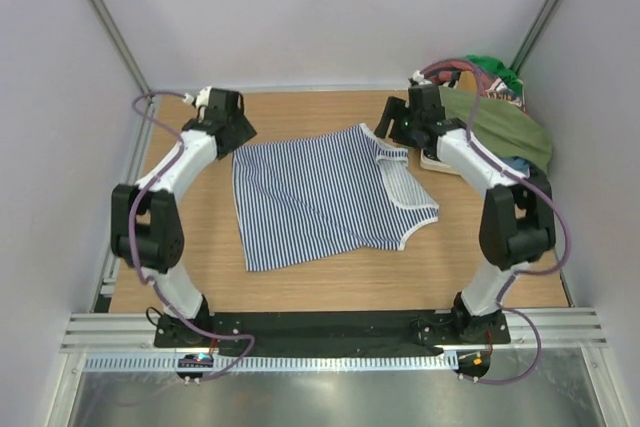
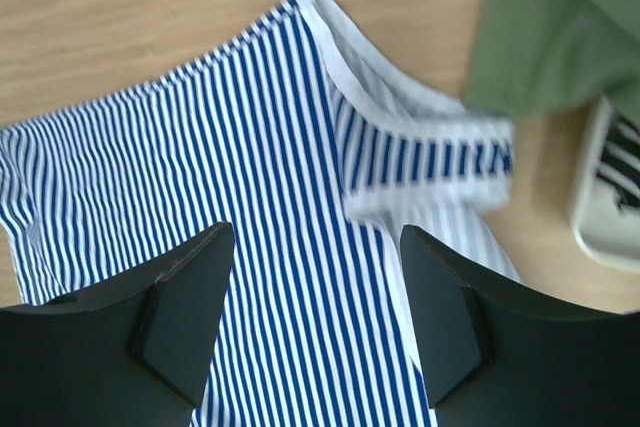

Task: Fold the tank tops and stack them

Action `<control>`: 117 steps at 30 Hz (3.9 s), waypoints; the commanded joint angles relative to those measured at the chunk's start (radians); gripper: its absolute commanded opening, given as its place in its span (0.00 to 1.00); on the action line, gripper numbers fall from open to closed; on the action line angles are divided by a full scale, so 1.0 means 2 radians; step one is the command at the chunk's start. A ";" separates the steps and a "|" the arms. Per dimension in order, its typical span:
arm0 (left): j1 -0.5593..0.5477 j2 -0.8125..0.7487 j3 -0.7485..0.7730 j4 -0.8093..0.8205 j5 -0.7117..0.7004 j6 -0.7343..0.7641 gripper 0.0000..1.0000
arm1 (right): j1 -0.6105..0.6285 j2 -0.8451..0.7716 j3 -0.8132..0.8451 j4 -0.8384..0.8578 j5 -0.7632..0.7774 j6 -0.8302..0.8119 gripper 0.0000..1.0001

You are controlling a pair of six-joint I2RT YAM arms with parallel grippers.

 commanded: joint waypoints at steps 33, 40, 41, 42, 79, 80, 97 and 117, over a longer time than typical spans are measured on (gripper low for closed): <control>-0.032 -0.233 -0.451 0.116 0.112 -0.040 0.38 | 0.004 -0.244 -0.434 0.201 0.118 0.054 0.49; -0.032 -0.223 -0.453 0.114 0.097 -0.032 0.00 | 0.005 -0.250 -0.446 0.213 0.122 0.054 0.48; -0.029 -0.230 -0.455 0.111 0.089 -0.033 0.00 | 0.005 -0.251 -0.446 0.213 0.122 0.053 0.48; -0.027 -0.239 -0.455 0.106 0.078 -0.033 0.00 | 0.005 -0.251 -0.447 0.214 0.122 0.053 0.48; 0.178 -0.223 -0.445 0.144 0.101 0.025 0.00 | 0.015 0.004 -0.193 0.171 0.056 0.070 0.41; 0.178 -0.224 -0.445 0.145 0.102 0.025 0.00 | 0.015 0.011 -0.187 0.170 0.055 0.070 0.40; 0.178 -0.245 -0.458 0.152 0.103 0.021 0.00 | -0.005 0.036 -0.041 0.014 0.219 0.036 0.14; 0.178 -0.243 -0.458 0.154 0.119 0.024 0.00 | 0.019 -0.194 -0.286 0.032 0.113 0.051 0.46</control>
